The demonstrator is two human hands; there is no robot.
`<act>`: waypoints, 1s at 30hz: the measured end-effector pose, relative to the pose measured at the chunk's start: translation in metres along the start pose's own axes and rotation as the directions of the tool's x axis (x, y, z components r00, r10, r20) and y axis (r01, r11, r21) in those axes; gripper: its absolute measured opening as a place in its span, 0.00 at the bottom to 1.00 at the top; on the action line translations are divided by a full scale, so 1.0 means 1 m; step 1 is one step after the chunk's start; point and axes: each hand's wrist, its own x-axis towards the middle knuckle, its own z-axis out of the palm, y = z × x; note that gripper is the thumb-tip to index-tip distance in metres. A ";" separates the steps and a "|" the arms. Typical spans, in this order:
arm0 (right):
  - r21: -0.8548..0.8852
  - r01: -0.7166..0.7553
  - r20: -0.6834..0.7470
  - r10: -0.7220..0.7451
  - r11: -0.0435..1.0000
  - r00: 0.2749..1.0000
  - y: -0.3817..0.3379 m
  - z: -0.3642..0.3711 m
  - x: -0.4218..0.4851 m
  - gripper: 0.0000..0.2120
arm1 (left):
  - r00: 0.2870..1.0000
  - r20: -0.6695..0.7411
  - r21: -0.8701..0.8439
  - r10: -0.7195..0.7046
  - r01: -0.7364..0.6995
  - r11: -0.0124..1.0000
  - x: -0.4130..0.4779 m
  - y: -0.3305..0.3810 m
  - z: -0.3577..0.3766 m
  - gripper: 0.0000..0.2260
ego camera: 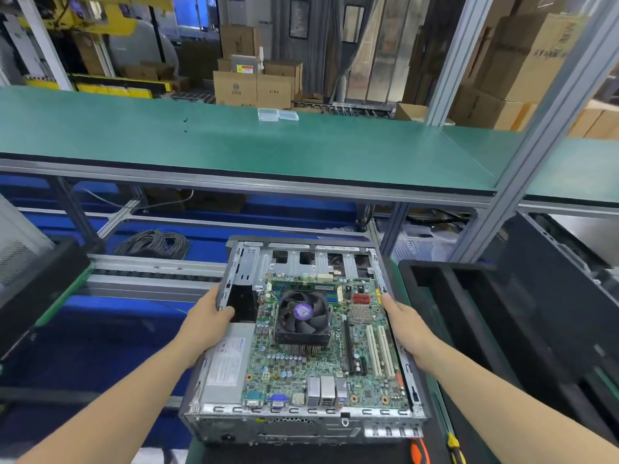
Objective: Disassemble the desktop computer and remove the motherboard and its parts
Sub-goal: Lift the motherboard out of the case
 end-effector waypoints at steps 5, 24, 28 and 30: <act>-0.049 0.056 -0.061 -0.059 0.997 0.996 -0.015 -0.014 0.034 0.34 | 1.000 0.020 -0.013 0.020 -0.020 1.000 0.038 0.031 0.012 0.16; -0.036 0.084 -0.146 -0.088 0.996 0.985 -0.054 -0.039 0.137 0.33 | 0.997 -0.022 0.042 0.067 -0.066 0.997 0.151 0.071 0.048 0.12; -0.078 0.093 -0.186 -0.107 0.993 0.977 -0.053 -0.038 0.135 0.30 | 0.999 -0.007 0.081 0.036 -0.035 0.996 0.149 0.073 0.048 0.13; -0.226 0.162 -0.303 -0.227 0.961 0.926 -0.055 -0.036 0.127 0.24 | 0.998 -0.040 0.104 0.055 -0.051 0.993 0.142 0.075 0.047 0.18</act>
